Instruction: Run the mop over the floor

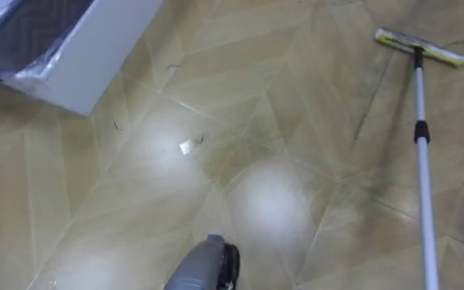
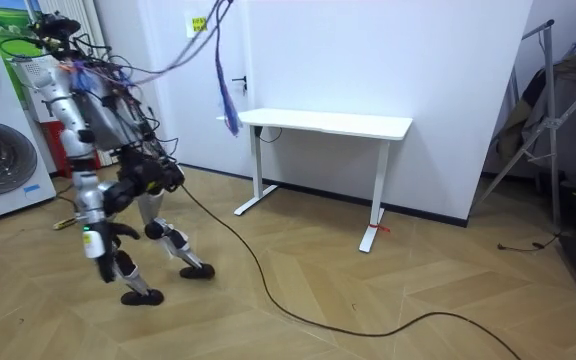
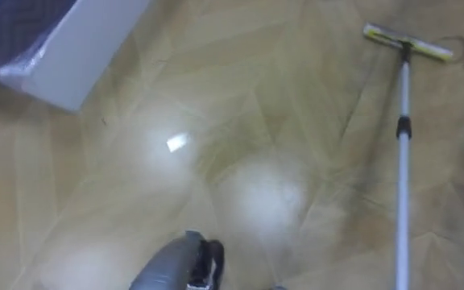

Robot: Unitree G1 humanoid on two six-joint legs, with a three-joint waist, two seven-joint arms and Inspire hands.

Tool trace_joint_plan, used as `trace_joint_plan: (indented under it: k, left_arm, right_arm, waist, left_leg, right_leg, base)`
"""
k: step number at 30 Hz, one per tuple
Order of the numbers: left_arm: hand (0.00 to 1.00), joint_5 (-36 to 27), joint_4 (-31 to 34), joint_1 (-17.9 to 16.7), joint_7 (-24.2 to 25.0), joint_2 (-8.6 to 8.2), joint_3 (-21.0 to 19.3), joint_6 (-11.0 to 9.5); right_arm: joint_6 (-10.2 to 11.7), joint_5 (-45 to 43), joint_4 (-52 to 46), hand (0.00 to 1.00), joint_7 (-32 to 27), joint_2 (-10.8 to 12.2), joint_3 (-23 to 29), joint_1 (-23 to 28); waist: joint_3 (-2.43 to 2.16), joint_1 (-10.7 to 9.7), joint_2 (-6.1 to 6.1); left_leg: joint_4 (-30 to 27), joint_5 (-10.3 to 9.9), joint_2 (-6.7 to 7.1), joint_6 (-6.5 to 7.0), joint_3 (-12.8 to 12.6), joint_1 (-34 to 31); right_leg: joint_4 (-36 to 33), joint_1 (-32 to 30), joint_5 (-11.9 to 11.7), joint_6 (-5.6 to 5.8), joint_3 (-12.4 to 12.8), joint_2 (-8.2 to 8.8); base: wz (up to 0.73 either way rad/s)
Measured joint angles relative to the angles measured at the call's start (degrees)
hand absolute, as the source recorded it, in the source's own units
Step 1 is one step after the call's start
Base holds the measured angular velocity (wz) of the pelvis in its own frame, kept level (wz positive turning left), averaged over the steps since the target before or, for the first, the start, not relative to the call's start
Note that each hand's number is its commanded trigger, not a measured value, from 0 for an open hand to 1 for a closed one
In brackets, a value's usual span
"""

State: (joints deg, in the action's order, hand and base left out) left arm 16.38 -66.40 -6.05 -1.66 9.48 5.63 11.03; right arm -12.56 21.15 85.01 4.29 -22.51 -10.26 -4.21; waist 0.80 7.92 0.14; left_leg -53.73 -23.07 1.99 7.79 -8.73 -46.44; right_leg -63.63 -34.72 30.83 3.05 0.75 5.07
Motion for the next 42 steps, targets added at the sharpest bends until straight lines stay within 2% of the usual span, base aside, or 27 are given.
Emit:
trace_joint_plan:
  k: [3,5,7,8,9,10,11,14,16,17,18,19,21,22,24,26,29,30,31,33,34,36,38,39,40,41,42]
  left_arm:
    - [0.0,-0.11,1.43,1.14,-0.52,0.05,-0.42,-1.19]
    - [0.0,-0.77,1.69,1.2,-1.68,-0.32,-0.45,-1.53]
    - [0.0,-1.03,1.92,0.77,-2.24,-0.98,-0.49,-1.45]
    - [0.0,-1.15,2.12,0.37,-2.8,-1.24,-0.46,-1.29]
    - [0.0,-1.18,2.14,0.41,-3.09,-1.05,-0.53,-1.15]
    - [0.0,-1.09,2.2,0.63,-3.18,-1.23,-0.55,-1.14]
    - [0.0,-1.31,2.25,0.95,-3.33,-1.54,-0.51,-1.16]
    - [0.0,-4.83,1.68,0.9,-3.02,-1.52,0.55,0.32]
    - [0.0,-6.18,1.72,0.43,-3.02,-0.93,2.62,1.24]
    - [0.0,-6.24,2.21,-0.14,-3.05,-0.64,2.58,1.7]
    - [0.0,-6.13,2.32,-0.76,-3.08,-0.34,2.38,1.72]
    - [0.0,-6.14,2.28,-0.93,-3.08,-0.21,2.4,1.72]
    - [0.0,-6.16,2.59,-1.07,-2.94,0.9,2.32,1.44]
    - [0.0,-6.14,2.85,-1.15,-2.84,1.25,2.32,1.4]
    - [0.0,-6.06,3.4,-1.65,-2.11,2.2,1.82,1.07]
    - [0.0,-6.04,3.34,-1.46,-1.4,2.22,1.2,1.12]
    - [0.0,-4.25,3.66,-0.58,-0.72,1.92,0.65,0.66]
    - [0.0,-4.2,3.63,-0.19,-0.63,1.88,-0.32,-0.08]
    - [0.0,-4.24,3.7,-0.15,-0.66,1.83,-0.69,-0.24]
    - [0.0,-4.21,4.38,-0.14,-1.34,1.3,-1.49,-0.56]
    - [0.0,-4.25,4.38,-0.14,-1.56,1.08,-1.39,-0.61]
    - [0.0,-4.38,4.19,-0.28,-1.93,-0.43,-1.28,-0.62]
    - [0.0,-4.51,4.15,-1.13,-2.19,-1.37,-0.86,-0.59]
    - [0.0,-4.51,4.14,-1.63,-2.69,-1.53,-0.91,-0.23]
    - [0.0,-4.51,4.16,-1.62,-2.89,-1.54,-0.91,0.14]
    - [0.0,-4.5,4.24,-1.51,-3.1,-1.63,-0.87,0.25]
    - [0.0,-4.69,4.23,-1.05,-3.1,-1.81,-0.89,0.21]
  right_arm:
    - [-0.26,-0.21,-0.01,1.0,-0.63,2.9,-1.1,5.68]
    - [-1.24,-1.36,-0.01,1.0,-1.0,4.17,-2.46,5.99]
    - [-1.27,-3.87,-0.1,1.0,-1.74,5.19,-3.62,6.06]
    - [-1.33,-5.44,-0.44,1.0,-2.4,6.07,-4.39,6.05]
    - [-1.52,-6.53,-0.49,1.0,-2.83,7.11,-4.42,6.04]
    - [-1.72,-6.6,-0.53,1.0,-2.89,7.45,-4.23,5.91]
    - [-2.81,-6.66,-0.4,1.0,-2.87,8.06,-3.57,5.63]
    - [-4.28,-6.62,2.22,1.0,-2.79,7.79,-1.61,1.46]
    - [-4.48,-6.67,2.8,1.0,-2.93,5.93,-0.85,-2.73]
    - [-4.26,-6.33,2.28,1.0,-2.98,4.25,-0.63,-5.56]
    - [-3.87,-5.77,1.51,1.0,-2.91,2.62,-0.42,-8.38]
    - [-3.49,-5.42,1.04,1.0,-2.9,1.68,-0.51,-9.81]
    - [-1.89,-3.5,-2.47,1.0,-2.9,-0.46,-0.53,-12.65]
    - [-1.18,-3.14,-3.59,1.0,-2.86,-0.96,-0.05,-12.69]
    - [-0.02,-0.11,-4.94,1.0,-2.16,-0.85,1.42,-12.56]
    - [-0.04,3.23,-4.87,1.0,-0.67,-0.87,1.35,-10.83]
    - [0.16,4.4,-4.37,1.0,0.98,-0.89,0.87,-4.98]
    - [0.22,3.06,-3.43,1.0,1.25,-0.63,0.75,-2.2]
    - [0.23,2.75,-2.78,1.0,1.31,-0.44,0.41,-0.87]
    - [0.15,2.51,-1.55,1.0,0.82,1.05,-0.58,4.84]
    - [0.1,2.51,-1.52,1.0,0.64,1.55,-0.75,6.2]
    - [-0.11,1.4,-1.49,1.0,-0.26,3.25,-1.01,9.18]
    - [-0.18,-0.26,-1.51,1.0,-1.26,4.71,-1.51,10.06]
    - [-0.7,-1.36,-1.62,1.0,-2.16,6.3,-1.71,10.07]
    - [-1.06,-1.73,-1.76,1.0,-2.51,7.08,-1.73,10.14]
    - [-2.15,-2.68,-2.65,1.0,-2.91,8.29,-1.61,9.87]
    - [-3.08,-3.56,-2.63,1.0,-3.06,8.85,-0.7,8.88]
  waist:
    - [-0.29,-1.18,1.88]
    - [-0.07,-1.57,2.42]
    - [0.21,-2.61,3.56]
    - [0.2,-3.53,3.87]
    - [0.15,-4.86,3.43]
    - [0.11,-5.33,3.55]
    - [0.12,-5.8,3.56]
    - [0.22,-5.83,3.22]
    - [0.46,-4.83,2.19]
    - [0.68,-3.3,1.15]
    - [0.65,-2.04,0.22]
    - [0.56,-1.59,-0.06]
    - [0.96,-0.58,-1.11]
    - [0.9,-0.22,-1.42]
    - [0.33,0.21,-1.91]
    - [0.28,0.31,-2.0]
    - [0.2,0.11,-1.73]
    - [0.07,-0.45,-1.46]
    - [-0.15,-0.86,-1.07]
    - [-0.58,-1.47,0.34]
    - [-0.57,-1.61,0.7]
    - [-0.11,-1.74,2.41]
    - [-0.05,-2.51,3.7]
    - [0.1,-3.15,3.61]
    - [0.23,-3.58,3.42]
    - [0.28,-4.56,3.02]
    - [0.19,-4.56,3.12]
  left_leg:
    - [1.63,-1.97,1.13,-0.12,2.37,2.82]
    - [3.29,-2.16,1.73,-0.52,4.52,4.5]
    - [4.95,-2.43,1.85,-1.45,7.67,6.95]
    - [5.35,-2.86,1.94,-2.32,9.9,7.89]
    - [5.03,-3.43,2.88,-3.32,11.17,8.17]
    - [4.39,-3.72,2.95,-3.82,11.22,8.09]
    - [3.15,-3.89,2.93,-4.15,11.0,7.91]
    - [-4.16,-3.98,2.54,-4.97,10.7,6.06]
    - [-11.17,-2.59,1.43,-7.35,9.92,3.43]
    - [-16.08,-0.56,0.13,-8.87,8.65,1.31]
    - [-19.27,1.08,-0.62,-9.09,7.74,-0.87]
    - [-19.01,0.81,-0.87,-9.13,7.72,-1.95]
    - [-9.34,0.83,-1.06,-8.62,7.21,-5.92]
    - [-5.7,1.16,-0.91,-8.88,7.22,-6.65]
    - [2.5,7.0,0.45,-5.82,6.85,-5.85]
    - [3.15,6.1,0.69,-3.5,5.55,-3.94]
    - [3.18,3.32,1.05,-1.38,2.36,-1.17]
    - [3.25,2.42,1.77,-0.81,1.87,-0.04]
    - [3.2,1.87,1.9,-0.59,1.65,0.38]
    - [3.11,-0.58,1.88,-0.15,1.54,2.06]
    - [3.19,-1.04,1.88,-0.03,1.79,2.44]
    - [4.08,-1.72,1.86,-0.51,4.25,3.79]
    - [4.8,-2.07,1.82,-1.3,6.67,5.24]
    - [4.71,-2.62,1.97,-2.23,7.78,6.31]
    - [4.35,-3.12,2.0,-2.79,8.14,6.65]
    - [3.62,-4.02,1.79,-3.59,8.28,7.11]
    - [2.54,-4.52,1.36,-4.46,7.92,7.29]
  right_leg:
    - [-5.02,-3.73,-6.03,-0.31,1.3,-0.22]
    - [-3.73,-8.4,-4.63,-0.54,1.54,-0.81]
    - [4.06,-10.0,-4.49,-1.07,-0.25,-1.89]
    - [11.59,-9.48,-5.23,-1.57,-1.06,-2.79]
    - [14.47,-8.65,-7.51,-1.9,-1.56,-2.79]
    - [14.03,-8.33,-8.32,-2.47,-2.55,-2.11]
    - [12.68,-7.95,-7.4,-3.79,-4.61,-0.89]
    - [8.79,-6.28,-2.95,-5.13,-8.57,1.31]
    - [5.62,-5.92,-0.04,-5.83,-9.57,1.8]
    - [3.85,-5.9,1.47,-6.32,-9.57,1.69]
    - [2.8,-5.85,2.4,-6.84,-9.56,1.69]
    - [2.65,-5.7,2.68,-6.99,-9.59,1.57]
    - [3.3,-5.0,3.25,-6.81,-7.27,0.17]
    - [3.82,-4.75,3.37,-6.6,-6.26,-0.39]
    - [7.15,-1.89,4.14,-4.99,-3.11,-1.19]
    - [9.11,0.38,4.14,-3.92,-2.0,-0.95]
    - [7.13,1.58,2.41,-0.61,-2.51,1.43]
    - [6.07,2.0,1.75,0.33,-2.58,2.01]
    - [5.39,1.99,1.12,0.32,-2.56,2.14]
    - [-0.06,-0.27,-3.32,0.57,-2.09,2.53]
    - [-1.37,-1.32,-4.07,0.35,-1.86,2.54]
    - [-1.23,-7.48,-3.61,0.04,-1.18,1.61]
    - [6.25,-10.32,-3.88,-0.39,-1.81,0.91]
    - [12.41,-10.69,-5.34,-1.04,-1.92,0.23]
    - [13.09,-10.86,-7.31,-1.23,-2.06,-0.11]
    - [12.48,-10.17,-8.32,-2.24,-2.77,-0.05]
    - [11.63,-9.83,-7.93,-3.13,-3.6,-0.18]
  base:
    - [-0.63]
    - [-1.2]
    - [-1.2]
    - [-0.67]
    - [-0.36]
    - [0.21]
    - [0.6]
    - [0.71]
    - [0.47]
    - [0.06]
    - [0.06]
    - [0.19]
    - [0.41]
    - [0.47]
    - [0.41]
    - [0.25]
    - [0.02]
    - [-0.04]
    - [-0.08]
    - [-0.27]
    - [-0.55]
    - [-0.81]
    - [-0.78]
    - [-0.63]
    - [-0.25]
    - [0.05]
    - [0.12]
